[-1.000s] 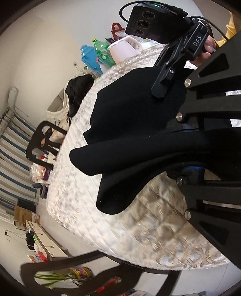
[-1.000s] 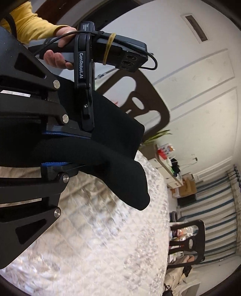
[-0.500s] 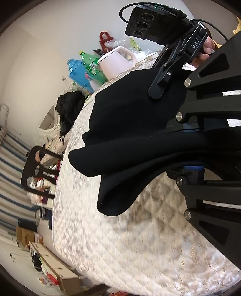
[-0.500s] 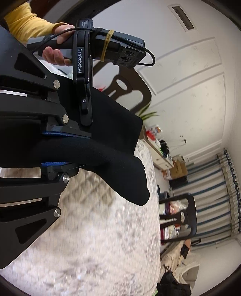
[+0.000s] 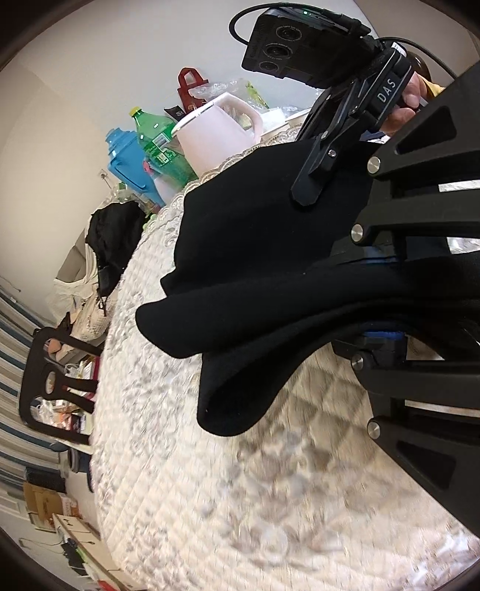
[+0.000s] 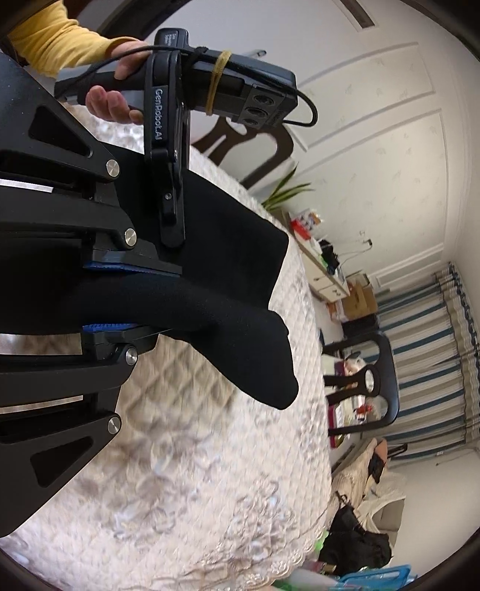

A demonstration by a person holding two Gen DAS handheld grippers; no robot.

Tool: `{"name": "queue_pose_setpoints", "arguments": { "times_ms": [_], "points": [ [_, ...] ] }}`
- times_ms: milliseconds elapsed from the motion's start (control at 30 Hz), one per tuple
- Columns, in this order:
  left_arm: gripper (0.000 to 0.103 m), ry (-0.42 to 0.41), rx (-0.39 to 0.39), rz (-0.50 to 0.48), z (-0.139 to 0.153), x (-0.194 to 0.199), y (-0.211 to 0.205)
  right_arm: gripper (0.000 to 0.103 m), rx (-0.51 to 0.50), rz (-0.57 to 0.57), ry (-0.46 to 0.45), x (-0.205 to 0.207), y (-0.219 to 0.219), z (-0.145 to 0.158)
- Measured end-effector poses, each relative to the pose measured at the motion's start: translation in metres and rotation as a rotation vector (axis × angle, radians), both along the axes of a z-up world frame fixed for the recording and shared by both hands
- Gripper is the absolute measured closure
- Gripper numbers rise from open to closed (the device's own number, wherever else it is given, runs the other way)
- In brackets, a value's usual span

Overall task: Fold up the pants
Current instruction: 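Lift the folded black pants with both grippers and carry them across the bedspread, then lower the pants onto the bedspread and open both grippers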

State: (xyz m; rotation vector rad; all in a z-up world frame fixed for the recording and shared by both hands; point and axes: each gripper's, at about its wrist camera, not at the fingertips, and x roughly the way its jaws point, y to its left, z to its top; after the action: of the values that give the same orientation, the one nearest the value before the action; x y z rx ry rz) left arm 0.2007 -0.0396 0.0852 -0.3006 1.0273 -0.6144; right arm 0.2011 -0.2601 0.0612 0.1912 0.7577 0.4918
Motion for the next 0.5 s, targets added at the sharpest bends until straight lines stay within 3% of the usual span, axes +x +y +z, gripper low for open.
{"name": "queue_pose_setpoints", "arguments": {
  "times_ms": [367, 500],
  "points": [
    [0.075, 0.074, 0.049, 0.011, -0.035, 0.022, -0.017, 0.083, -0.026, -0.062, 0.066, 0.025, -0.032, -0.03],
    [0.065, 0.058, 0.11, 0.02, -0.043, 0.022, -0.016, 0.083, -0.053, -0.075, 0.091, 0.029, -0.038, -0.041]
  ]
}}
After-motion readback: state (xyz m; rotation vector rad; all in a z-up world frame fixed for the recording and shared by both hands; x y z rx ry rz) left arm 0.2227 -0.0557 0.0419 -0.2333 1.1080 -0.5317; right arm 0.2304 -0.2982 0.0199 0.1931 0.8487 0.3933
